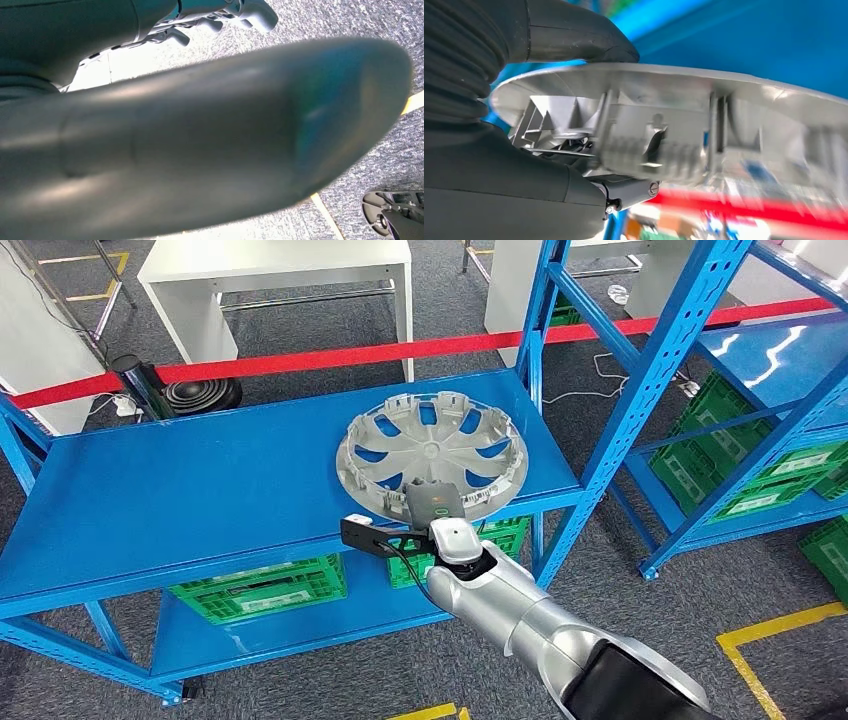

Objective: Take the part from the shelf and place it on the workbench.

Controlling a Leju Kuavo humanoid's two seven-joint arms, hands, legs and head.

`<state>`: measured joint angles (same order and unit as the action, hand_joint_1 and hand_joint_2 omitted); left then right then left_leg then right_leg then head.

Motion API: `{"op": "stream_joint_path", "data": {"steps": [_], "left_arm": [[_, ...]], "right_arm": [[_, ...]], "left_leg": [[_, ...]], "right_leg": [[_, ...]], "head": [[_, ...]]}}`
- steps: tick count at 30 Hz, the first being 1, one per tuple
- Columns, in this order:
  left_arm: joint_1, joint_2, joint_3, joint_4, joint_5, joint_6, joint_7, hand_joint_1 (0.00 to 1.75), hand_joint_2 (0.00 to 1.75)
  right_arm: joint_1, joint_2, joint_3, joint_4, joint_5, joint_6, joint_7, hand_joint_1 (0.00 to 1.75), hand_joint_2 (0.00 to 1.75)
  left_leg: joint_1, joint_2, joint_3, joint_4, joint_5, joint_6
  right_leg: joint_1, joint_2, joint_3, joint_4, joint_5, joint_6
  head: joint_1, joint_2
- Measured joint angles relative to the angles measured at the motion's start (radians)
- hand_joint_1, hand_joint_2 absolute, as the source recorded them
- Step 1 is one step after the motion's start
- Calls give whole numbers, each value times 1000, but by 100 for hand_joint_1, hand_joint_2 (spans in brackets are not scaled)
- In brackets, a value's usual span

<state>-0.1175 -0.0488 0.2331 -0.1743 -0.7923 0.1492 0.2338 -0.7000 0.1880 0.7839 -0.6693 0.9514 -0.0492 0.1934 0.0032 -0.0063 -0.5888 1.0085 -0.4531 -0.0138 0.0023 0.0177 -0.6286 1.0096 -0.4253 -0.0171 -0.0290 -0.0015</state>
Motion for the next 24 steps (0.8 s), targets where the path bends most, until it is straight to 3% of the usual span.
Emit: {"op": "stream_joint_path", "data": {"steps": [5, 10, 13, 24], "left_arm": [[1, -1, 1, 0, -2, 0, -3, 0, 0], [3, -8, 5, 0, -23, 2, -16, 0, 0], [3, -10, 5, 0, -29, 2, -16, 0, 0], [3, -14, 13, 0, -34, 12, -17, 0, 0]], "right_arm": [[0, -3, -1, -44, 0, -3, -2, 175, 175], [-21, -33, -16, -394, 14, -17, -9, 175, 175], [-26, -43, -16, -476, 31, -52, -28, 175, 175], [-89, -50, -16, -594, 76, -122, -61, 175, 175]], "left_leg": [[0, 0, 0, 0, 0, 0], [0, 0, -3, 0, 0, 0], [0, 0, -3, 0, 0, 0], [0, 0, -4, 0, 0, 0]], "right_leg": [[0, 0, 0, 0, 0, 0], [0, 0, -3, 0, 0, 0], [0, 0, -3, 0, 0, 0], [0, 0, -3, 0, 0, 0]], "head": [[0, 0], [0, 0], [0, 0], [0, 0]]}}
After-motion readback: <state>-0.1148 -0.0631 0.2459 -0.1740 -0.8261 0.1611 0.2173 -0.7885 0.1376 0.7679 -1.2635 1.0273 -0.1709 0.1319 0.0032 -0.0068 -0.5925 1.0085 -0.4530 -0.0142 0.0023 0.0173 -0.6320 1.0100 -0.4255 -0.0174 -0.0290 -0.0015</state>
